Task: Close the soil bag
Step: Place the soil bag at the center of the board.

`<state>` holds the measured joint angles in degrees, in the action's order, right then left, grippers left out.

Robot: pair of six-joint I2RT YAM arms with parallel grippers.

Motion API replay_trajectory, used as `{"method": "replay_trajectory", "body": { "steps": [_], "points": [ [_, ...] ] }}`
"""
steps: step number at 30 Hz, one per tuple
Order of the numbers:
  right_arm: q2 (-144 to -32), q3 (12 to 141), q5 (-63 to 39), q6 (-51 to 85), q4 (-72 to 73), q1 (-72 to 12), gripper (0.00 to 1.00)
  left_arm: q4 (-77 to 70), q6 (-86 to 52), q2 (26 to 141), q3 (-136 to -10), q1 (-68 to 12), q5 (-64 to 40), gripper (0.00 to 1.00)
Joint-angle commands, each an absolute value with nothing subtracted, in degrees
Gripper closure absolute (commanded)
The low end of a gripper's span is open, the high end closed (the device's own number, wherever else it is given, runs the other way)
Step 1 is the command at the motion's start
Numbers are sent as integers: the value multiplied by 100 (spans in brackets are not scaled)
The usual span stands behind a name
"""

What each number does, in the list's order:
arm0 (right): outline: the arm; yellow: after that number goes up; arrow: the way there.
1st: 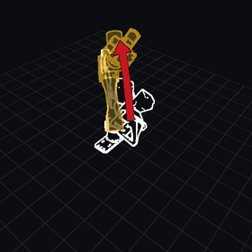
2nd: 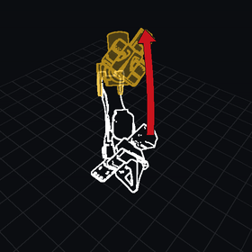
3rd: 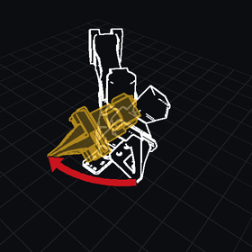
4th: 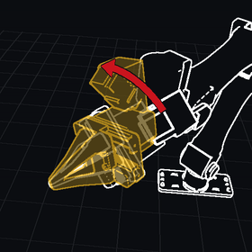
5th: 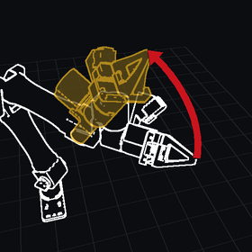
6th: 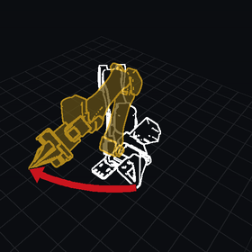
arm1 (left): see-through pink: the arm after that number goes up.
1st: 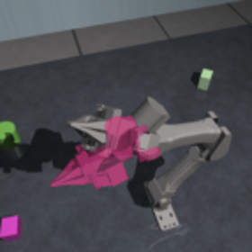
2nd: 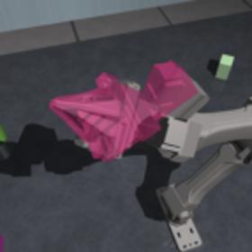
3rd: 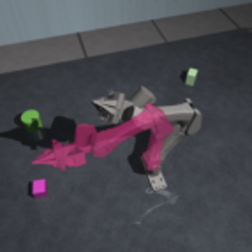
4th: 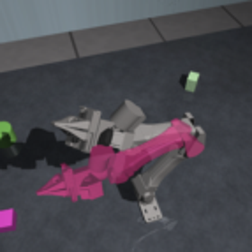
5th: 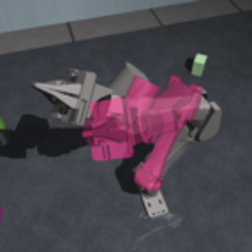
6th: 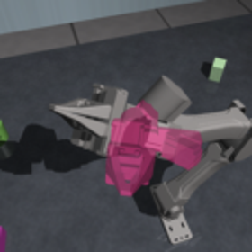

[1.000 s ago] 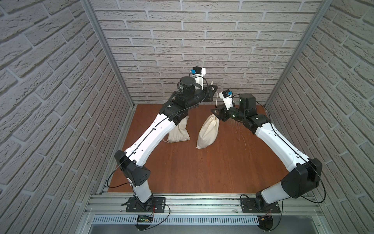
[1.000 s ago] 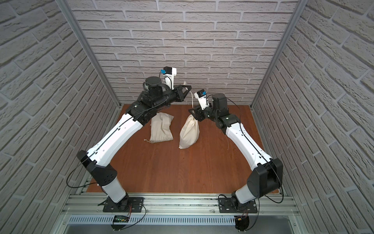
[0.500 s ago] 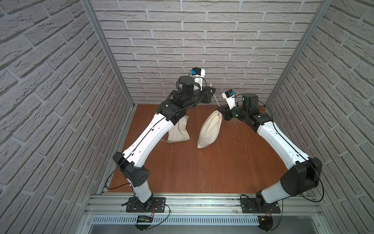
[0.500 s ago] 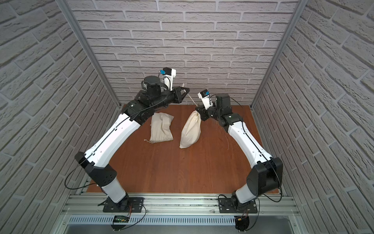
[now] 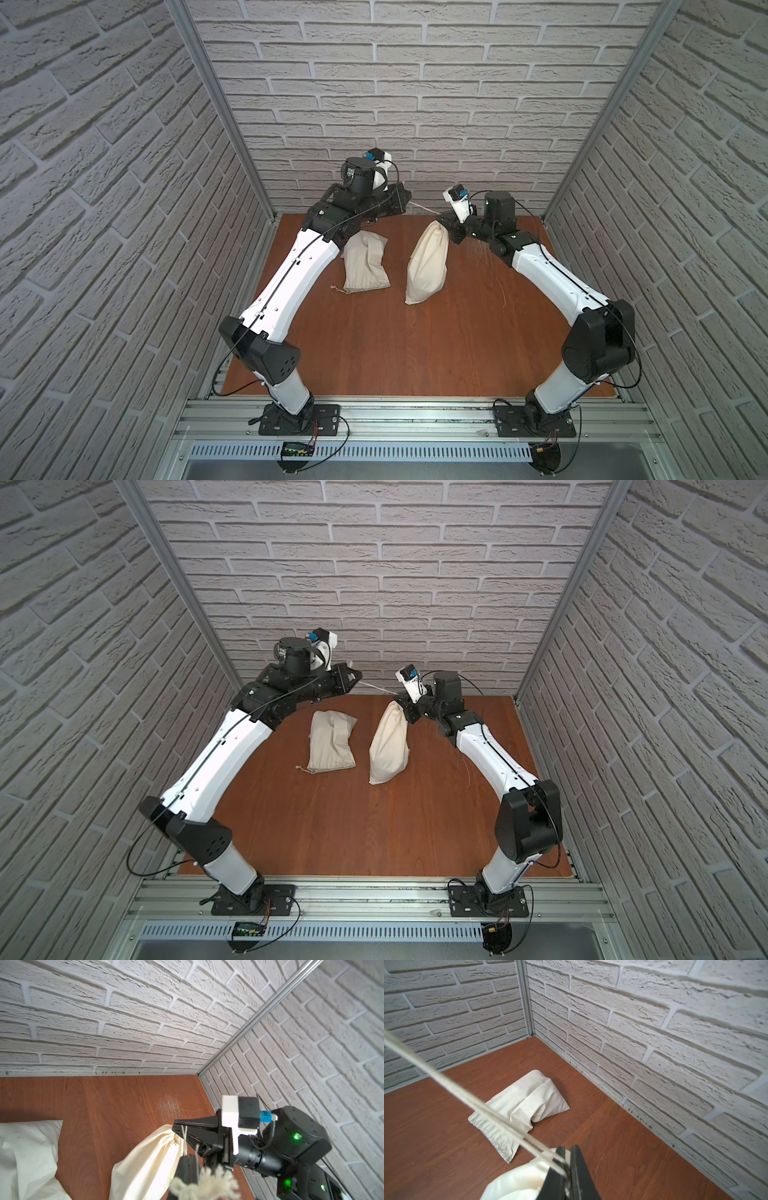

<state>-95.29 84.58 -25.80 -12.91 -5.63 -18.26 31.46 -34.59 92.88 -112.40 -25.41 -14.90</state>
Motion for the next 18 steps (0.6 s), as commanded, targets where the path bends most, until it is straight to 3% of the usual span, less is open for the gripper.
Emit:
{"method": "replay_trajectory", "body": {
  "steps": [1, 6, 11, 18],
  "points": [
    [-9844, 8557, 591, -1067, -2833, -752, 90, 747, -3864, 7187, -11391, -1749, -1348, 100],
    [-9494, 9254, 1335, -963, -3474, -412, 89, 569, -4151, 6932, -10928, -1287, -1402, 100],
    [-8899, 8771, 1276, -554, -3506, -380, 91, 269, -4326, 6848, -9829, -1338, -1516, 100],
    [-7989, 6516, 1121, 910, -2675, -309, 97, 54, -3771, 7257, -8013, -2979, -992, 100]
  ]
}}
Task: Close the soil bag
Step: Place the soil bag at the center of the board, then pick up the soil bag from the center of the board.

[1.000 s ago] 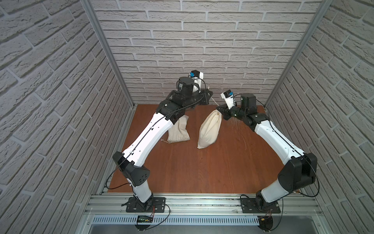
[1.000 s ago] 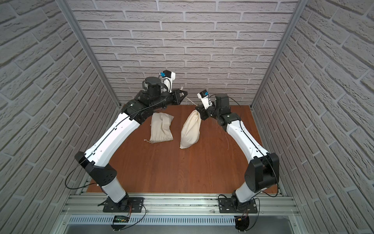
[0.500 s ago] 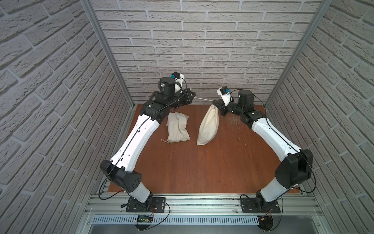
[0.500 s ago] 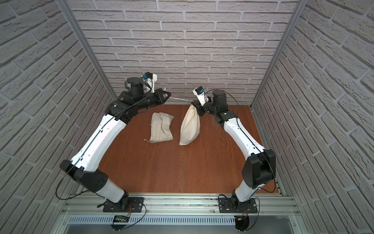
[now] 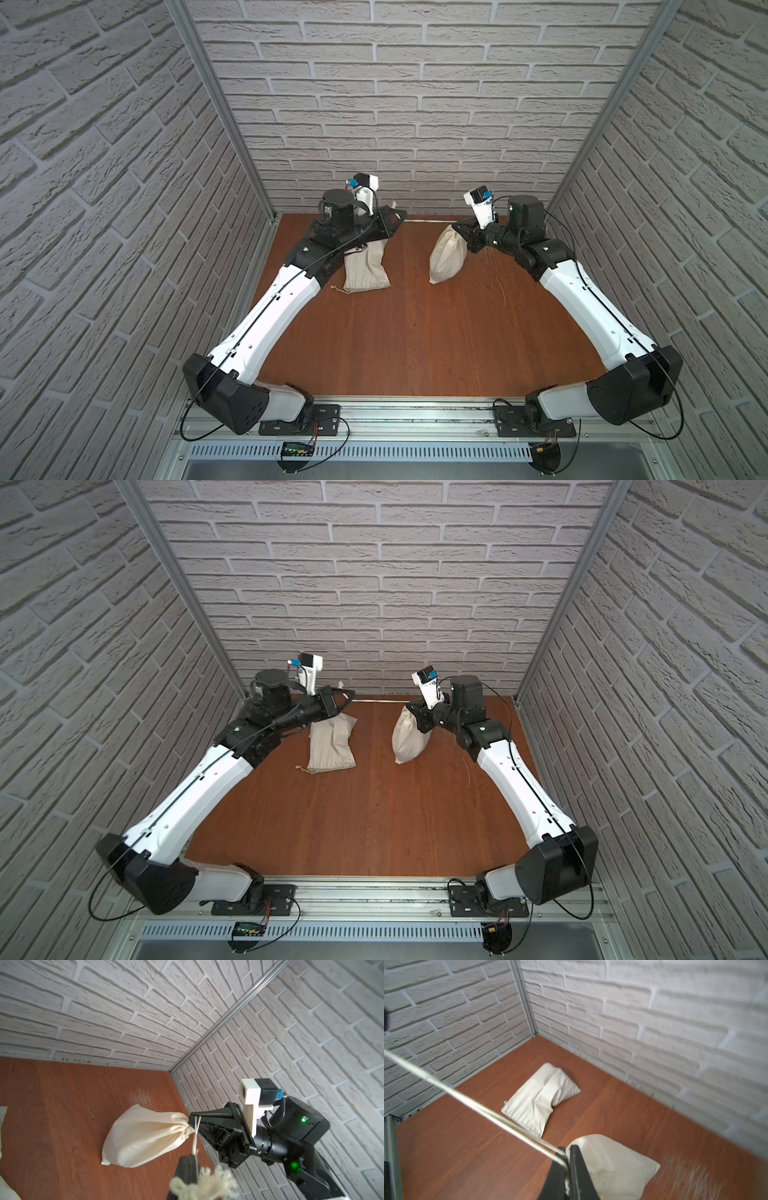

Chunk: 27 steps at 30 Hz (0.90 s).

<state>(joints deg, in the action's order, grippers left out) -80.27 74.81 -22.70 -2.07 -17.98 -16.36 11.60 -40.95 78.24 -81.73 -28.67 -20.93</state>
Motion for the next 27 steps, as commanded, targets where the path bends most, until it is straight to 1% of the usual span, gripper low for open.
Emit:
{"method": "replay_trajectory", "body": {
  "steps": [1, 5, 7, 11, 12, 13, 14, 17, 22, 24, 27],
  "points": [
    [-7860, 6165, 1138, 1244, -2419, -283, 97, -12, -3723, 7388, -7794, -3227, -884, 100],
    [-7256, 4702, 809, 2546, -1245, -94, 97, -404, -3790, 8215, -7132, -3953, -719, 100],
    [-7026, 4187, 786, 2968, -763, -77, 97, -530, -3876, 8588, -7040, -4111, -738, 92],
    [-6750, 3838, 884, 3235, -725, -70, 97, -525, -3773, 8698, -6861, -4168, -485, 64],
    [-6691, 3759, 971, 3261, -782, -74, 96, -427, -3670, 8599, -6785, -4155, -314, 53],
    [-6589, 3688, 1091, 3284, -893, -63, 94, -291, -3568, 8459, -6695, -4123, -134, 45],
    [-6474, 3646, 1233, 3286, -1021, -65, 90, -151, -3494, 8294, -6574, -4074, 16, 40],
    [-5955, 3599, 1604, 3159, -1401, -57, 72, 85, -3587, 7654, -5972, -3680, 285, 26],
    [-5145, 3916, 1615, 2657, -1888, -105, 47, 1002, -3761, 6284, -4797, -2575, 1004, 14],
    [-5077, 4165, 1400, 2379, -2011, -257, 34, 1224, -3932, 5746, -4207, -1864, 998, 10],
    [-5231, 4395, 1000, 2102, -1936, -704, 24, 1073, -4053, 5469, -3620, -1166, 629, 6]
  ]
}}
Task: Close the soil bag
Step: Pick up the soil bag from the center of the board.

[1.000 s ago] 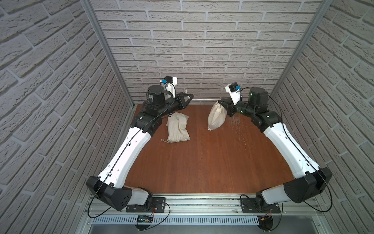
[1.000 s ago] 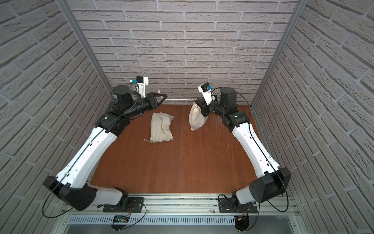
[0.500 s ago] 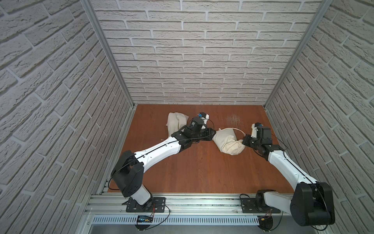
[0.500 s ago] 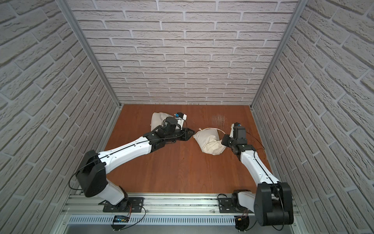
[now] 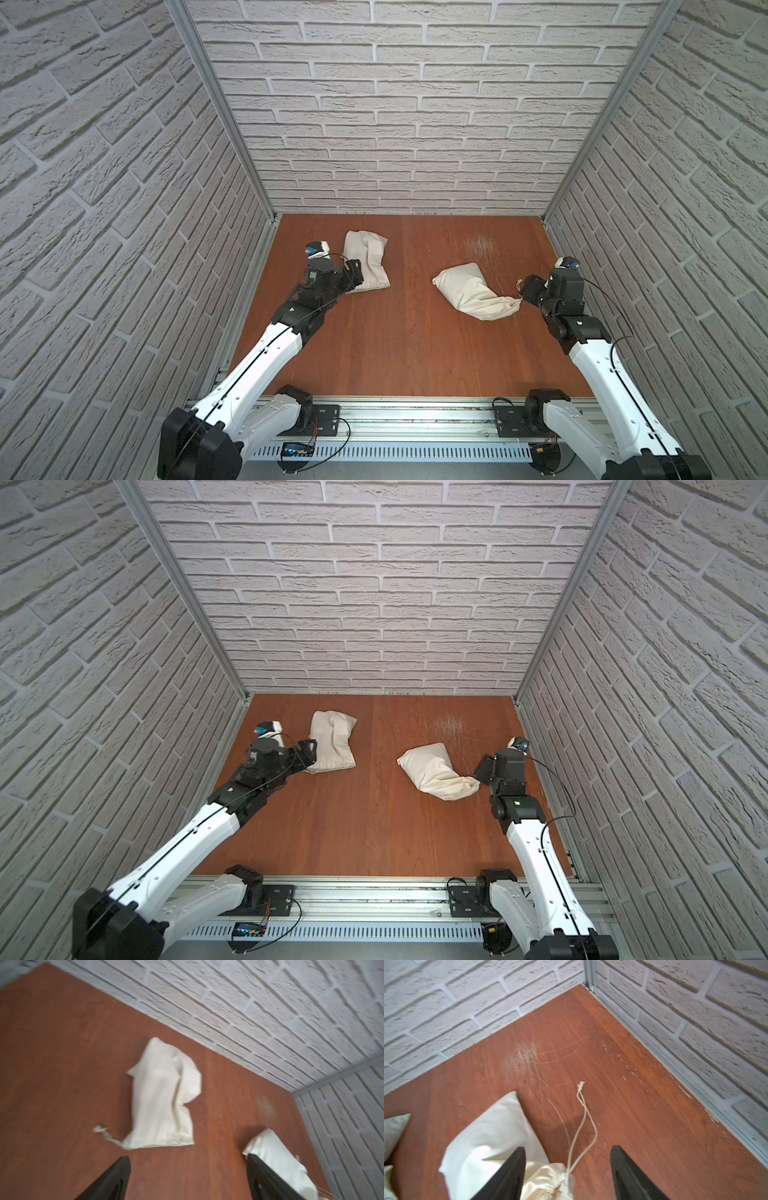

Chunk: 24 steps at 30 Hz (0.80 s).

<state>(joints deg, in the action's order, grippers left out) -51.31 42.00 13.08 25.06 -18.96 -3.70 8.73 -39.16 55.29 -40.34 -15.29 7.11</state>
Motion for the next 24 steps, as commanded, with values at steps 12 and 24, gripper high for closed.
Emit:
{"method": "replay_trajectory", "body": {
  "steps": [12, 24],
  "points": [
    [-7407, 5019, 411, 1339, -761, -3050, 12, -583, -3698, 8352, -4311, -1077, -408, 12],
    [-9964, 6194, -391, -484, 206, -4176, 9, -262, -3175, 9236, -5278, -1989, -807, 98]
  ]
}}
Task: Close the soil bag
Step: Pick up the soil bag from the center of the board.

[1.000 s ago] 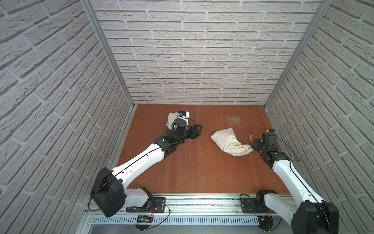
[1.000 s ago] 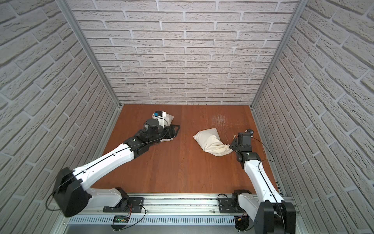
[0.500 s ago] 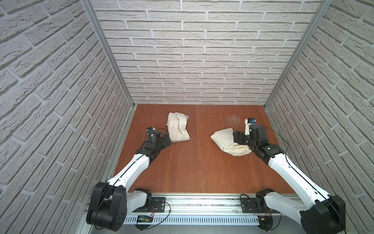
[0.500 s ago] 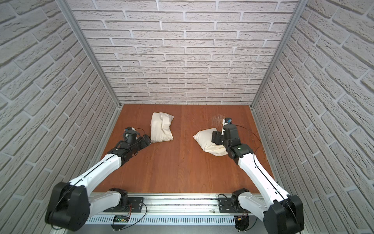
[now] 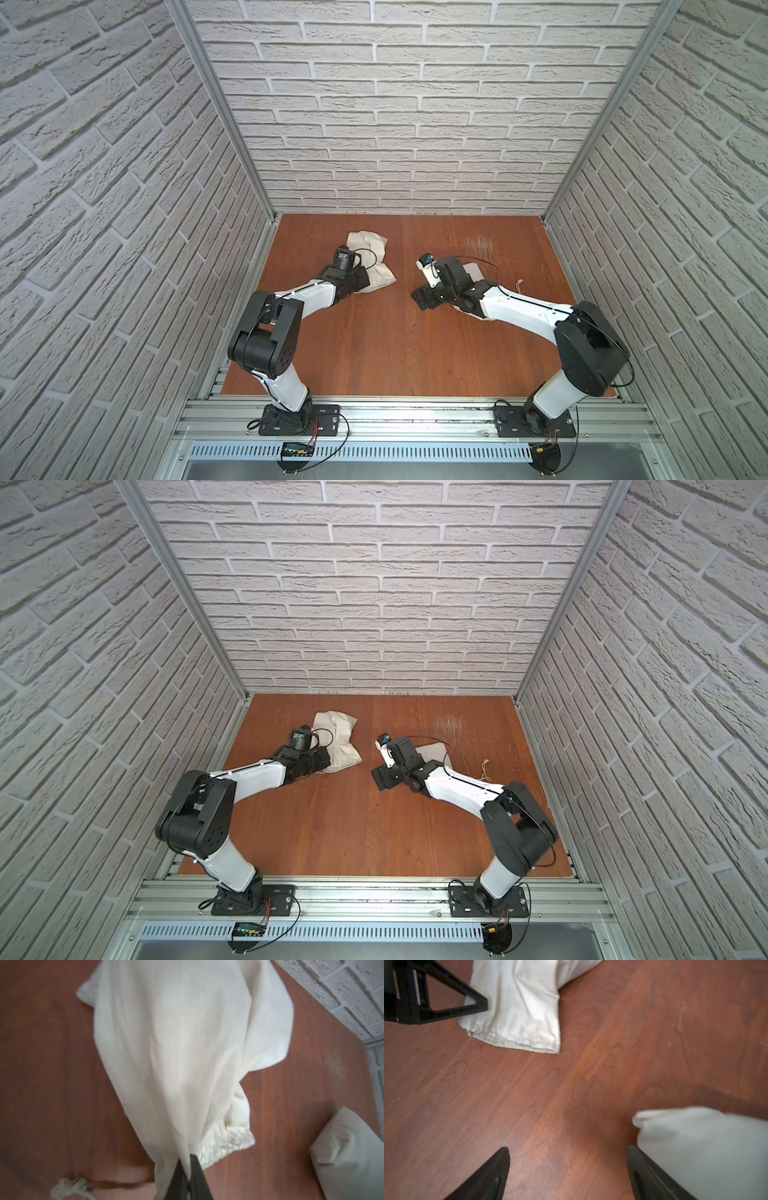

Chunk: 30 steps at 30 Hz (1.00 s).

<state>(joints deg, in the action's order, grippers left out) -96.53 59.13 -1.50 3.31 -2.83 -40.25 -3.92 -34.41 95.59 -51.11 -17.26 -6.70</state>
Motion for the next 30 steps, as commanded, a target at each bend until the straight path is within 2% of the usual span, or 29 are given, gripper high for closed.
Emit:
{"method": "replay_trajectory", "body": {
  "steps": [1, 9, 14, 22, 23, 25, 28, 30],
  "points": [
    [-10117, 6251, -466, -616, 330, -4213, 9, -148, -3135, 9137, -5289, -2058, -813, 99],
    [-10631, 6310, -1123, -2154, 929, -4341, 7, 363, -3104, 8175, -5070, -2112, -1107, 100],
    [-10606, 5980, -963, -2625, 1779, -4377, 7, 522, -3068, 7991, -5066, -2112, -1263, 99],
    [-11085, 6281, -401, -2843, 2369, -4374, 9, 616, -3087, 7711, -5016, -2118, -1458, 98],
    [-11139, 6317, -434, -2809, 2402, -4363, 12, 618, -3085, 7678, -5004, -2117, -1458, 97],
    [-11179, 6384, -668, -2611, 2356, -4327, 29, 610, -3093, 7603, -4948, -2104, -1443, 91],
    [-11116, 6438, -1234, -2110, 2262, -4185, 67, 553, -3031, 7440, -4806, -2092, -1402, 76],
    [-11076, 6504, -1356, -1863, 2124, -4151, 84, 383, -3000, 7204, -4577, -2098, -1307, 64]
  ]
}}
